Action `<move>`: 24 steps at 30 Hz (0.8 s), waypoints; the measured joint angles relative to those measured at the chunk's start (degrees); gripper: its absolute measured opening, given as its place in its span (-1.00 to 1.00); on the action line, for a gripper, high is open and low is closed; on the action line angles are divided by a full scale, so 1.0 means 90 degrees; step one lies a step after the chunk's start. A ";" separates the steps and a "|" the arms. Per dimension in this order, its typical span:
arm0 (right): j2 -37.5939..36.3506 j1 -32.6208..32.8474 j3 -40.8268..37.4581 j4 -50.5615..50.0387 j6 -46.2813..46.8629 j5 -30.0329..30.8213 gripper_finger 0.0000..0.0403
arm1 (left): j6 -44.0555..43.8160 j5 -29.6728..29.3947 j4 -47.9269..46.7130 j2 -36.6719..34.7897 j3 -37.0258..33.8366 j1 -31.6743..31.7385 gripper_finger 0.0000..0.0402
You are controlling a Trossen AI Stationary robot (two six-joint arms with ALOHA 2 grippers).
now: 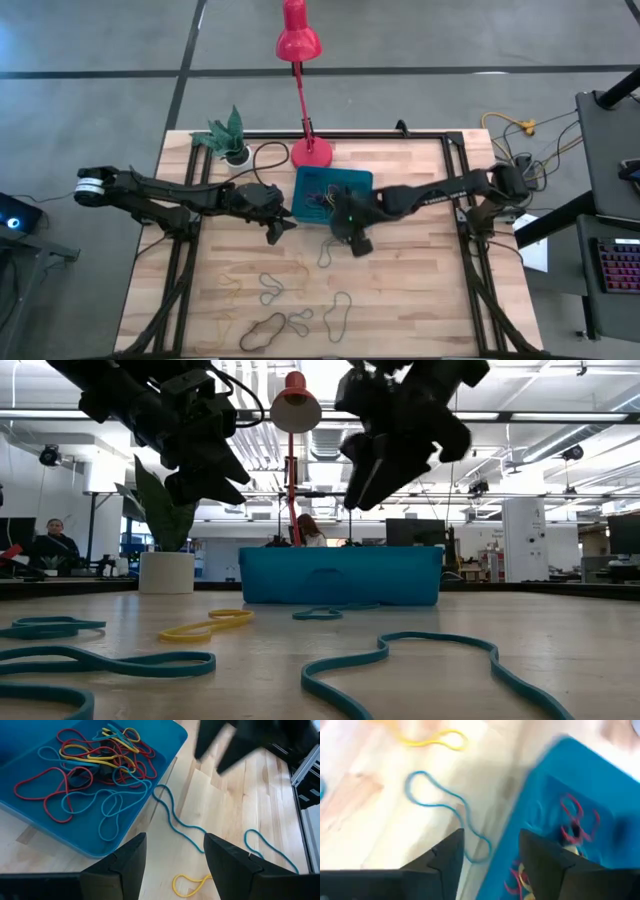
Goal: Pick and place rubber bands into bin
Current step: Put the blue rubber band into the blue bin
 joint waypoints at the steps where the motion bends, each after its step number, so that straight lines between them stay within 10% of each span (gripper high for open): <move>1: 0.0065 0.0103 0.0000 0.0090 -0.0139 -0.0046 -0.08 | 0.0000 0.0000 0.0002 0.0000 0.0000 0.0002 -0.09; 24: 0.2519 0.0290 0.1917 -0.1308 -0.0205 -0.0370 -0.17 | -0.0004 0.0044 -0.0056 0.0000 -0.0007 0.0000 -0.09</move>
